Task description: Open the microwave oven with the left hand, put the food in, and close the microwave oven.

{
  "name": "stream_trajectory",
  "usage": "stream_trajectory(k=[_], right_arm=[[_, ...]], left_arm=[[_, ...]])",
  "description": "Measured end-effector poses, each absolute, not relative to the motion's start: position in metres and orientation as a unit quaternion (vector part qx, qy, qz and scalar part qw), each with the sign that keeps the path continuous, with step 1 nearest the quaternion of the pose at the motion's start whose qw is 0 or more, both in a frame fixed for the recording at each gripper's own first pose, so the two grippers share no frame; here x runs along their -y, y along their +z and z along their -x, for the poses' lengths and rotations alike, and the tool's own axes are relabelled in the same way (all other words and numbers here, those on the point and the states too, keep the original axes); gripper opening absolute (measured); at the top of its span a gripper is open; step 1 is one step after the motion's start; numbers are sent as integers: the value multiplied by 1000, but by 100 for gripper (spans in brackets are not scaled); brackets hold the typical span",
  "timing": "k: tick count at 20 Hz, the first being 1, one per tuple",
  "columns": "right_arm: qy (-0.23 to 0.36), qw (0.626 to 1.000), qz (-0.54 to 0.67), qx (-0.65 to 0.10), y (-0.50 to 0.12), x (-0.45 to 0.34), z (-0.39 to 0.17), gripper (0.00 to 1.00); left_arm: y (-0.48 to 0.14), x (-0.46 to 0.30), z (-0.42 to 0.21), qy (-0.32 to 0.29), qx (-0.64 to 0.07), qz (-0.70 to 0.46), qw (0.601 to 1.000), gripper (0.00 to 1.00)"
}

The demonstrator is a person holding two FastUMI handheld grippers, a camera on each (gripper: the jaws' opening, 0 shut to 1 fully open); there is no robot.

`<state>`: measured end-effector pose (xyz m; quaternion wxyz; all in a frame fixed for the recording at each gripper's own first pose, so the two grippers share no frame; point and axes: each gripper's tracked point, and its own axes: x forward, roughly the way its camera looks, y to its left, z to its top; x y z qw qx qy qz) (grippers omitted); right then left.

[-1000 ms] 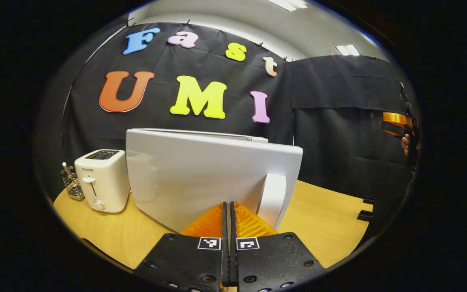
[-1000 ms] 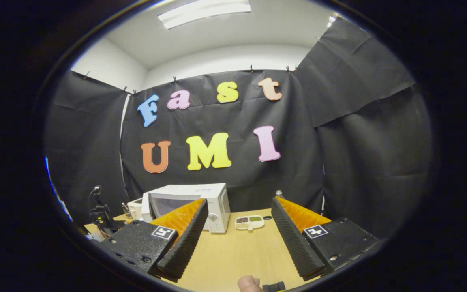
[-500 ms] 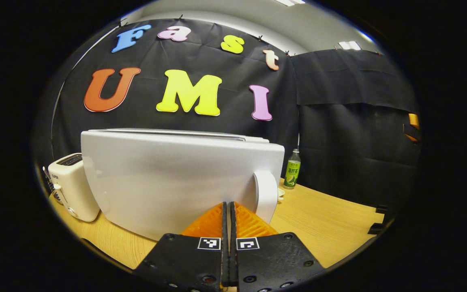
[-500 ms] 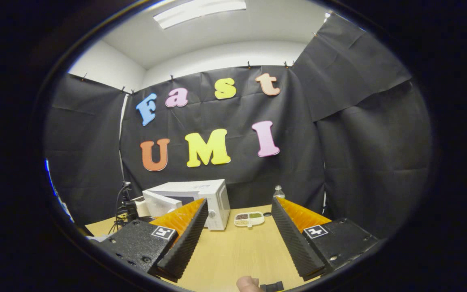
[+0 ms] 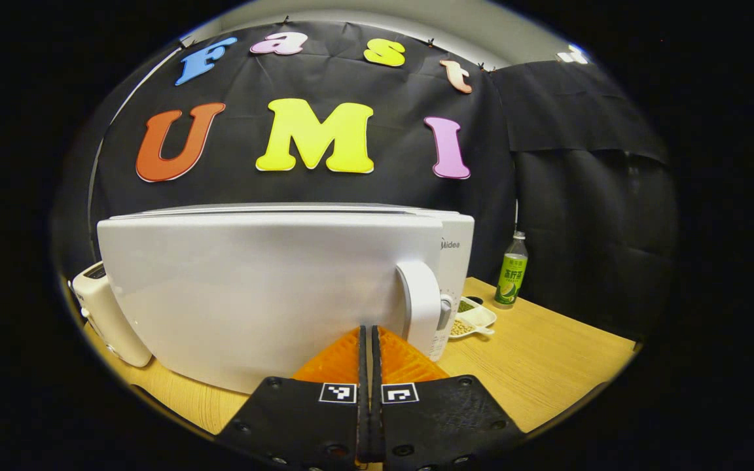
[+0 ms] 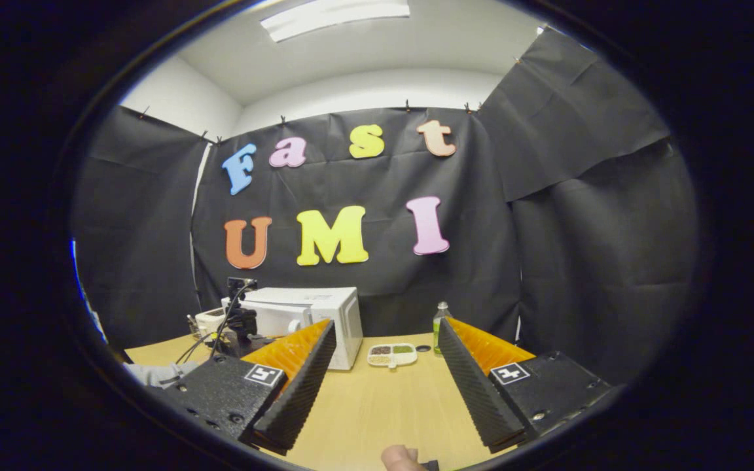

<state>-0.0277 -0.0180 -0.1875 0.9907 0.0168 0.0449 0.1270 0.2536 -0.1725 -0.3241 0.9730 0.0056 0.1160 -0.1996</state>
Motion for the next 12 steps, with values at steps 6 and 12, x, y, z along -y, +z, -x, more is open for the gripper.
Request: stream_trajectory(k=[6, 12], right_arm=[[143, 989, -22, -35, -189, 11, 26, 100], [140, 988, -5, -60, -205, 10, 26, 90]], left_arm=[[-336, 178, -277, -162, -139, 7, 977, 0], [-354, 175, -269, -158, -171, 26, 972, 0]])
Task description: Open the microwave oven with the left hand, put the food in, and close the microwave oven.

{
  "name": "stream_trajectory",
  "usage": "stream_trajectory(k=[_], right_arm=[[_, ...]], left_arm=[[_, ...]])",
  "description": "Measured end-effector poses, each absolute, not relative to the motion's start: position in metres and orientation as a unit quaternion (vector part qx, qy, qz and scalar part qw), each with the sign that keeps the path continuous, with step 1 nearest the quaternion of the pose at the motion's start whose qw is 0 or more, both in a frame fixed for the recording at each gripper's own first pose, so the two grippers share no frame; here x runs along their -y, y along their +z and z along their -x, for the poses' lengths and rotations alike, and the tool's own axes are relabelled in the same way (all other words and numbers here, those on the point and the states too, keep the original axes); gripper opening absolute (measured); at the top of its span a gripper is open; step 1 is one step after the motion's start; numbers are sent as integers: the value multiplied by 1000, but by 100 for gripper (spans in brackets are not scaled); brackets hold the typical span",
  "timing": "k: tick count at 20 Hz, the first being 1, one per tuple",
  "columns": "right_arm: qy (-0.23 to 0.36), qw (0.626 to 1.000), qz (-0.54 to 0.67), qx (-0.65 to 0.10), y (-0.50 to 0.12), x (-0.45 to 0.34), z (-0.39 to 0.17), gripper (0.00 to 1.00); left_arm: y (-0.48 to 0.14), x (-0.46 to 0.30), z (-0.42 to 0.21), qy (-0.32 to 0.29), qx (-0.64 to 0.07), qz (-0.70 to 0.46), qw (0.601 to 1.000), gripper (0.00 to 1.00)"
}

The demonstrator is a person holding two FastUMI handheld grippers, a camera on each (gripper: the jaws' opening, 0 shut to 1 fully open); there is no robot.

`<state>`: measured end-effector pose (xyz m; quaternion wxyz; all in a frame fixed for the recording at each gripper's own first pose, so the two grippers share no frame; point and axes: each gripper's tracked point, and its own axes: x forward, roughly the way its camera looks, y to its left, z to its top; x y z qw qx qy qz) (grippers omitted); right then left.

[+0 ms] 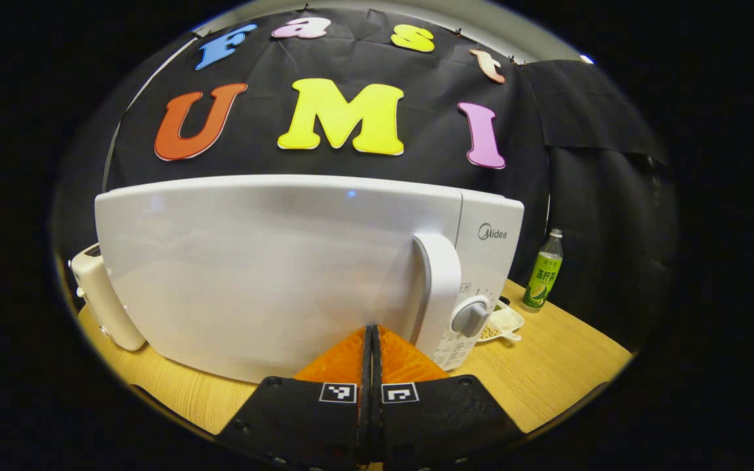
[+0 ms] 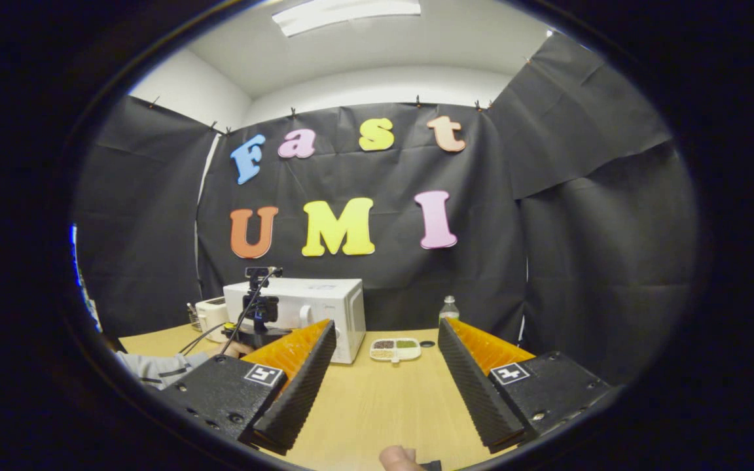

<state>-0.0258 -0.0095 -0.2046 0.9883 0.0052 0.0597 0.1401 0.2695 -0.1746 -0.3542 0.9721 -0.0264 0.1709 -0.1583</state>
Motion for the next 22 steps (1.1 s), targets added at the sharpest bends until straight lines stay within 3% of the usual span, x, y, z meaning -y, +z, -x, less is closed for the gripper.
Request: stream_trajectory(k=[1, 2, 3, 4, 5, 6, 7, 8, 10, 11, 12, 13, 14, 15, 16, 18, 19, 21, 22], right_arm=[[140, 988, -8, -64, -207, 10, 26, 90], [138, 988, -9, -67, -209, 11, 24, 100], [135, 988, -11, -69, -209, 12, 24, 100], [132, 989, -12, -70, -209, 13, 23, 90], [130, 989, -13, -72, -210, 14, 24, 90], [129, 989, -14, -74, -211, 13, 24, 90], [129, 989, -16, -76, -210, 12, 25, 100], [129, 988, -17, -78, -210, 10, 25, 90], [128, 988, -18, -83, -211, 7, 28, 90], [129, 988, -20, -86, -210, 6, 30, 90], [128, 988, -22, -89, -211, 5, 32, 90], [126, 987, -24, -92, -210, 3, 33, 90], [126, 987, -26, -93, -207, 2, 35, 90], [124, 988, -27, -93, -205, 1, 36, 90], [121, 988, -28, -93, -202, 1, 38, 90], [118, 989, -35, -88, -193, 0, 40, 90], [119, 989, -41, -83, -186, -1, 44, 100], [117, 989, -46, -79, -176, -1, 47, 100], [110, 990, -46, -76, -170, 3, 47, 91]], left_arm=[[-358, 173, -264, -159, -179, 31, 971, 0], [-360, 172, -259, -159, -182, 35, 970, 0], [-363, 170, -252, -159, -188, 39, 968, 2], [-368, 171, -245, -159, -198, 42, 966, 14], [-372, 170, -237, -157, -207, 44, 965, 23], [-376, 169, -226, -154, -218, 51, 962, 48], [-382, 168, -216, -152, -233, 56, 959, 65], [-386, 165, -204, -149, -245, 53, 957, 82], [-386, 152, -187, -131, -245, 26, 960, 92], [-380, 144, -178, -119, -240, 15, 963, 93], [-370, 136, -171, -109, -228, 7, 968, 80], [-359, 130, -162, -99, -216, 5, 971, 94], [-348, 126, -151, -96, -209, 5, 973, 95], [-336, 121, -138, -89, -204, 4, 975, 84], [-323, 114, -127, -79, -199, 1, 977, 95], [-292, 103, -105, -68, -179, 6, 982, 95], [-277, 96, -93, -60, -169, 9, 984, 95], [-246, 78, -71, -29, -143, 12, 989, 95], [-233, 75, -57, -26, -134, 11, 991, 95]])
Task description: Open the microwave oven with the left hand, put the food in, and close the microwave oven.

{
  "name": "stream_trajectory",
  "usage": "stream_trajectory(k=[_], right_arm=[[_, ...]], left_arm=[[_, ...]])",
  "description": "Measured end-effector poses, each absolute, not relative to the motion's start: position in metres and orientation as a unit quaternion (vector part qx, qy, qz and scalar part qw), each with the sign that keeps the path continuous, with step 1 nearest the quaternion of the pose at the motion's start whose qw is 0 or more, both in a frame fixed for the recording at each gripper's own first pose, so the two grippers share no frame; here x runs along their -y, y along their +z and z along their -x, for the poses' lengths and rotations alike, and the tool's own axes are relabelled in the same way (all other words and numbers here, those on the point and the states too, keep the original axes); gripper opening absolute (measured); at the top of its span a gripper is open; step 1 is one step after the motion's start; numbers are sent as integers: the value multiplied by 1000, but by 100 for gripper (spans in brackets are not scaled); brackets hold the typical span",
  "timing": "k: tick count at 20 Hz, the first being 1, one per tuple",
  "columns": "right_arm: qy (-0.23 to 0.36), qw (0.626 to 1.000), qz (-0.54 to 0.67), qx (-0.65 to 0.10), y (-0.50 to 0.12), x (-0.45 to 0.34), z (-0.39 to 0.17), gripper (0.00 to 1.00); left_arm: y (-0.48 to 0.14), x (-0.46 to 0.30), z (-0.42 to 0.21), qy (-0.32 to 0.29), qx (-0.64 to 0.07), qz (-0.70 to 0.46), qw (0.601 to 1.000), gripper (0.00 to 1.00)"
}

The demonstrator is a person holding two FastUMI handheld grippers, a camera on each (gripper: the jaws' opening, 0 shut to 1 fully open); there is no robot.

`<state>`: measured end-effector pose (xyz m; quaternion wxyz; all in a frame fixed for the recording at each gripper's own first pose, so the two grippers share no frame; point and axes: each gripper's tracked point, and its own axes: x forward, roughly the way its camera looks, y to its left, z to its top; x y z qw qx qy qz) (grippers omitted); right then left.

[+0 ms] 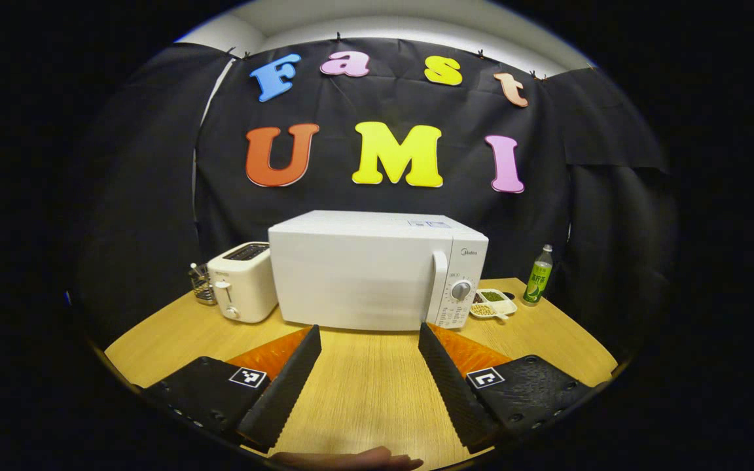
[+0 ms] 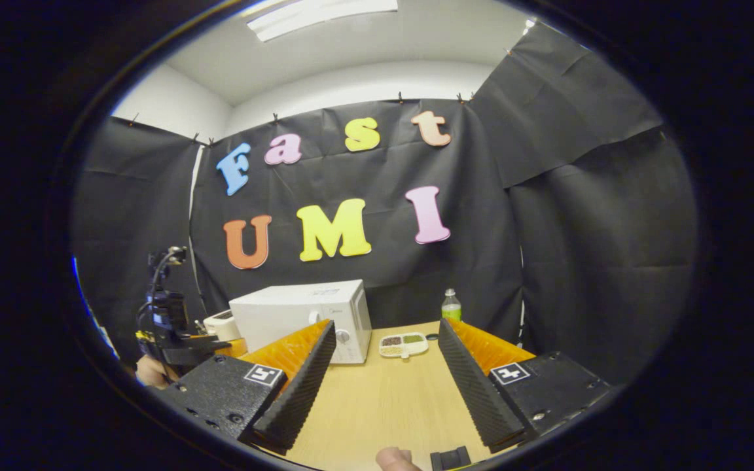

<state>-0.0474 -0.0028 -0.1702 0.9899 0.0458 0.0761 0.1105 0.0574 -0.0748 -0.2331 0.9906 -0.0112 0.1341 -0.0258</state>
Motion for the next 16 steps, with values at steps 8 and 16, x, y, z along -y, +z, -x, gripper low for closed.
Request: stream_trajectory(k=[8, 16], right_arm=[[84, 996, -33, -23, -102, 16, 63, 100], [88, 996, -27, -13, -83, 7, 76, 90]], left_arm=[[-121, 79, 24, -19, -37, -32, 999, 94], [-68, 55, 74, 1, 25, -7, 1000, 95]])
